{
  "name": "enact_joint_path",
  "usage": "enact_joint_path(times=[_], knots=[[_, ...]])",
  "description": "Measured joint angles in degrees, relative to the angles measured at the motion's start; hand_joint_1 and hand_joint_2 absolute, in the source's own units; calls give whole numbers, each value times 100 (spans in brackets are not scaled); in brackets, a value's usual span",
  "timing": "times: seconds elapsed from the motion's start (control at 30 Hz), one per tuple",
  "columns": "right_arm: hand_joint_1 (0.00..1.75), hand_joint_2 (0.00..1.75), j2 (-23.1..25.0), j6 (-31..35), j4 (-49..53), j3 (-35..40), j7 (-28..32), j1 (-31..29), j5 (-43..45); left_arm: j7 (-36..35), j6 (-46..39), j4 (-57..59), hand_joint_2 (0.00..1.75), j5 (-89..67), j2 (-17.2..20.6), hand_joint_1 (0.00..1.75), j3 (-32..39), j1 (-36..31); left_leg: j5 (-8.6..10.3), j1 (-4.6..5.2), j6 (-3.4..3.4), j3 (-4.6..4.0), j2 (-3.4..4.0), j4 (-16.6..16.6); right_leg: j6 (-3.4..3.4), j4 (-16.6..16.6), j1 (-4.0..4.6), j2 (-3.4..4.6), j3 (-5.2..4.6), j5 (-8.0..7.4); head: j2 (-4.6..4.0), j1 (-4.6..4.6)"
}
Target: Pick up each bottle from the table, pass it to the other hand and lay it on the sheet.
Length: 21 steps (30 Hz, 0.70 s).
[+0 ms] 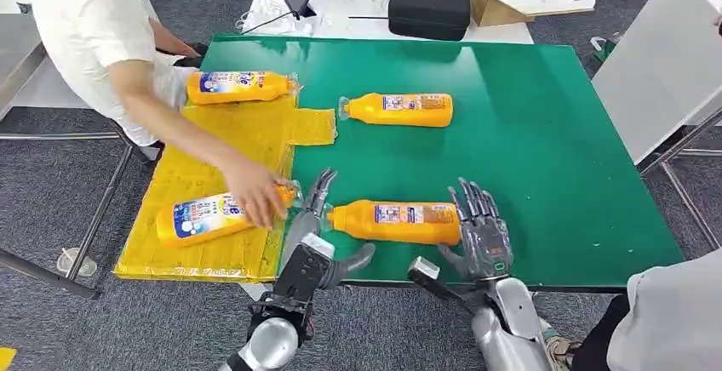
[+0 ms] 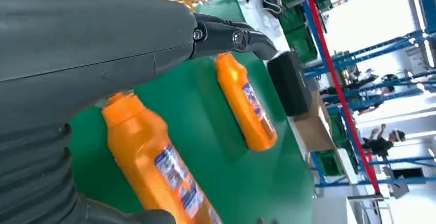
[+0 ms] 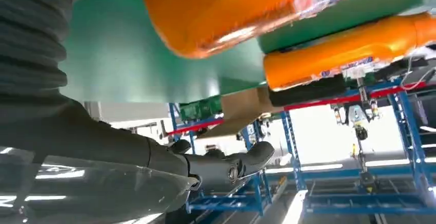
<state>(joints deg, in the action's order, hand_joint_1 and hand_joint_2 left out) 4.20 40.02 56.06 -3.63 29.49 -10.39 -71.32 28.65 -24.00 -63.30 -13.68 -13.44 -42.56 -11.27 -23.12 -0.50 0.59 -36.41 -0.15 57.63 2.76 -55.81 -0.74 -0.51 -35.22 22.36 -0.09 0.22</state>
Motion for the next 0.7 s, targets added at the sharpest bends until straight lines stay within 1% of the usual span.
enact_joint_path(times=[0.13,0.27,0.4,0.57,0.6,0.67,0.7], knots=[[0,175,-46,0,-361,181,-33,-211,136,-11,13,0,175,24,0,0,-9,-31,-1,-2,0,-2,0,0,0,0,0,0,-1,1,0,0],[0,175,-70,2,-833,404,-66,-447,660,-11,4,0,175,50,0,0,-52,-65,-1,-2,0,-3,0,0,0,0,-1,-1,-1,1,0,-2],[0,175,-107,-18,-1303,601,-79,-646,901,-11,13,0,175,72,0,0,-85,-85,-1,-1,1,-3,0,0,0,0,-2,-1,-1,1,0,-2],[0,175,-162,-306,-1802,826,-172,-833,1171,-9,66,11,175,111,0,0,-105,-99,-1,-1,1,-3,0,0,1,0,-1,0,-1,1,0,0],[5,175,-168,-357,-1871,855,-186,-871,1196,-9,68,18,175,111,0,0,-107,-103,-1,-1,1,-2,0,0,0,0,-1,0,-1,1,0,-2],[94,175,-195,-575,-2015,927,-322,-950,1241,-2,68,28,175,118,0,0,-107,-107,-1,-2,0,-2,0,0,1,0,-1,0,-1,1,0,0],[166,175,-214,-678,-2076,970,-398,-997,1246,-2,72,31,175,120,0,0,-107,-109,-1,-2,0,-1,1,0,0,0,-1,1,-1,1,0,0]])
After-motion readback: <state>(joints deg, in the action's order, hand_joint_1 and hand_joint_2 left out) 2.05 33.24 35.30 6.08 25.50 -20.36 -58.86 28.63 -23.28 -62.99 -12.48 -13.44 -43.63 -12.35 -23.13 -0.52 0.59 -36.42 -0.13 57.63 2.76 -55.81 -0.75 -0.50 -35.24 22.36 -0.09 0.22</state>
